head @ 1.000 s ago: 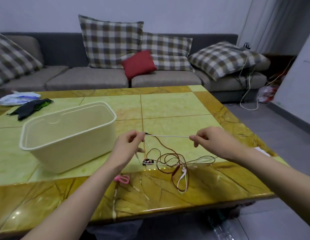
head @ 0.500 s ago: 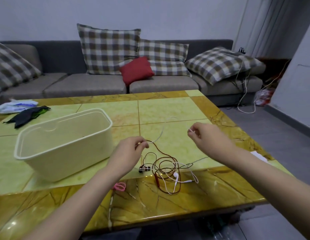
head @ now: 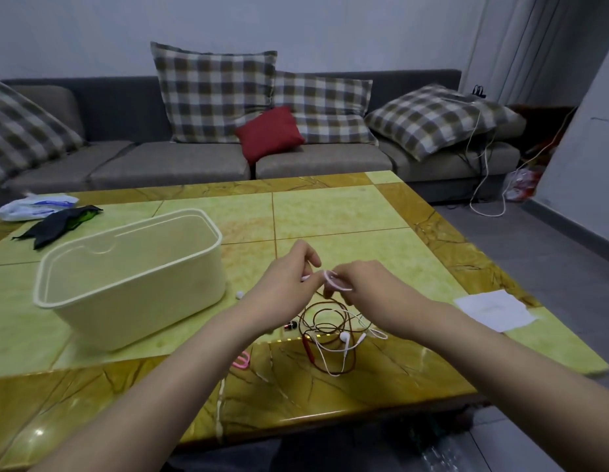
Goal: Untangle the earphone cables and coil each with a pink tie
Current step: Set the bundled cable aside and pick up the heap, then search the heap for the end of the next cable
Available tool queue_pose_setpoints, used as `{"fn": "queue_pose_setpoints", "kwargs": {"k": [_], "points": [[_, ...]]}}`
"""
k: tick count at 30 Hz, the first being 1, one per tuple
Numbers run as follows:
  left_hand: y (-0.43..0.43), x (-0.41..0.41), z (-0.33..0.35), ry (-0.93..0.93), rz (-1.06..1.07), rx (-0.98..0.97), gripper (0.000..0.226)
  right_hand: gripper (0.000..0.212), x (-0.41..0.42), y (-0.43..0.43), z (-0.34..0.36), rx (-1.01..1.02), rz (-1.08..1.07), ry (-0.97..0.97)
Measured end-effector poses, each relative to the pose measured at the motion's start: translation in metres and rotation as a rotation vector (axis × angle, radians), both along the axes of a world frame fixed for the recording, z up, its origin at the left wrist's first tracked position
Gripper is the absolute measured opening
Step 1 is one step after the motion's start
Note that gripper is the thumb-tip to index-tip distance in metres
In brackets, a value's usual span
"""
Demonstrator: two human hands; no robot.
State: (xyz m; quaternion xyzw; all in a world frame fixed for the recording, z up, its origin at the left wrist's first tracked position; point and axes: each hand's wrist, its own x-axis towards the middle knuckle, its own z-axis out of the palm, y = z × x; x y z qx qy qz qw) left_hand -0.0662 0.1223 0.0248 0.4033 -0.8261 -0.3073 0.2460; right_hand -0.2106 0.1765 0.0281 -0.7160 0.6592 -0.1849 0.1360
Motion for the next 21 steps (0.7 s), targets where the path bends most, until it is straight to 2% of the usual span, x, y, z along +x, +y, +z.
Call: {"fn": "queue_pose_setpoints", "kwargs": {"k": [2, 4, 6, 8, 11, 13, 14, 16, 17, 19, 21], "points": [[-0.002, 0.009, -0.005, -0.01, -0.001, 0.055, 0.009, 0.028, -0.011, 0.002, 0.004, 0.01, -0.058, -0.119], [-0.006, 0.021, -0.014, -0.059, 0.009, 0.101, 0.022, 0.036, -0.029, 0.001, 0.005, 0.0, -0.173, -0.231], [-0.009, 0.032, -0.023, -0.106, 0.038, 0.136, 0.031, 0.039, -0.051, -0.001, 0.0, 0.021, -0.281, -0.217], [-0.011, 0.039, -0.029, -0.103, 0.08, 0.157, 0.028, 0.04, -0.068, 0.001, -0.008, 0.062, -0.373, -0.196], [-0.01, 0.038, -0.026, 0.01, 0.124, 0.15, 0.022, 0.034, -0.078, 0.007, -0.021, 0.124, -0.459, -0.213], [-0.009, 0.031, -0.019, 0.049, 0.133, 0.107, 0.02, 0.016, -0.074, 0.009, -0.026, 0.163, -0.446, -0.158], [-0.009, 0.027, -0.016, 0.049, 0.131, 0.077, 0.019, 0.028, -0.07, 0.01, -0.025, 0.191, -0.424, -0.11], [-0.009, 0.019, -0.008, 0.021, 0.115, 0.016, 0.018, 0.08, -0.061, 0.01, -0.021, 0.266, -0.339, -0.019], [-0.009, 0.015, -0.005, 0.01, 0.102, -0.002, 0.017, 0.096, -0.055, 0.011, -0.016, 0.27, -0.293, 0.005], [-0.009, 0.008, -0.001, -0.003, 0.066, -0.018, 0.016, 0.107, -0.039, 0.012, -0.004, 0.185, -0.197, 0.015], [-0.005, -0.001, 0.003, -0.019, 0.017, -0.031, 0.016, 0.096, -0.022, 0.013, 0.005, 0.093, -0.093, -0.015]]}}
